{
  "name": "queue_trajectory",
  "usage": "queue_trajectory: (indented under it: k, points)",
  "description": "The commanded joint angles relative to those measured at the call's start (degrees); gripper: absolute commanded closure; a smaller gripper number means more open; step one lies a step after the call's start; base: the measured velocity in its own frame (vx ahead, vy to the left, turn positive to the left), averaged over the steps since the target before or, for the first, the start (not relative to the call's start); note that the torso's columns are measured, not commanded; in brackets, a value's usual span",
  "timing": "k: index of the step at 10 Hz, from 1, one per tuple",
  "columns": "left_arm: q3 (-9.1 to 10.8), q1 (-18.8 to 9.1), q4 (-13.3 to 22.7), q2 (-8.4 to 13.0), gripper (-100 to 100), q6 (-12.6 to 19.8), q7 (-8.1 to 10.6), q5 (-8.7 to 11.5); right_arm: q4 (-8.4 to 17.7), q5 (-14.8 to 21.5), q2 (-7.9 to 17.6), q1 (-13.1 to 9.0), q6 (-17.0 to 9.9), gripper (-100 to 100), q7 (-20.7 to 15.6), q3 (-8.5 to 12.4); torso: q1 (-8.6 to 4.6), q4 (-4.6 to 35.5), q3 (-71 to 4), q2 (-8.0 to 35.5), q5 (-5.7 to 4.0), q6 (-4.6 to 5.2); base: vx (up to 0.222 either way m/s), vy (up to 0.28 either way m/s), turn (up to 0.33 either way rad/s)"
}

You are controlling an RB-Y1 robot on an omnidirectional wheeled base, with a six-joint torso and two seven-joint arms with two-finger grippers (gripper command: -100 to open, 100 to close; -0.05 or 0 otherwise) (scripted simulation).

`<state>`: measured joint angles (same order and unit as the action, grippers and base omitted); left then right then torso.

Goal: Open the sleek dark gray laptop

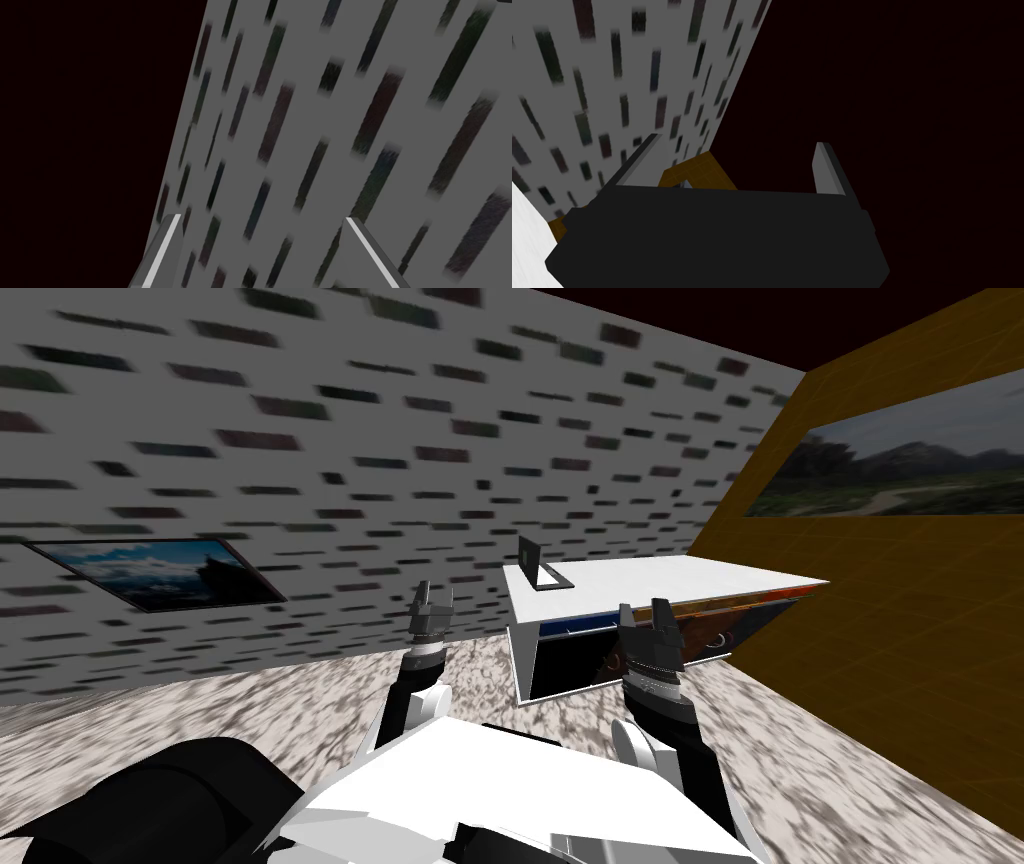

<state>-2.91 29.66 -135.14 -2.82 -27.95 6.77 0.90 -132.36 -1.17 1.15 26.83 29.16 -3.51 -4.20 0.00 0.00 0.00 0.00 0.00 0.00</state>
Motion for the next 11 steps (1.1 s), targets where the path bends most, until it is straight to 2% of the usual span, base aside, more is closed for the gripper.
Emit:
queue_trajectory:
  k: [1,9,10,11]
  points:
    - [0.00,0.00,0.00,0.00,0,0.00,0.00,0.00,0.00,0.00,0.00,0.00,0.00,0,0.00,0.00,0.00,2.35,-4.67,2.32,0.00,0.00,0.000,0.000,0.000]
    - [0.00,0.00,-0.02,0.00,0,-0.01,0.00,0.00,-0.02,0.00,0.00,0.00,0.01,0,0.00,0.00,0.00,35.37,-70.73,35.39,0.00,0.00,0.000,0.000,0.000]
    - [0.00,0.00,-0.02,0.00,0,-0.01,0.00,0.00,-0.02,0.74,1.82,0.18,0.27,-100,-0.37,1.04,0.00,39.60,-79.19,39.62,0.00,0.00,0.003,0.017,0.036]
    - [0.00,0.00,0.00,0.00,0,0.00,0.00,0.00,-0.04,1.50,3.08,0.37,0.54,-100,-0.75,2.10,0.04,41.49,-83.13,41.56,0.01,0.00,-0.006,0.040,0.063]
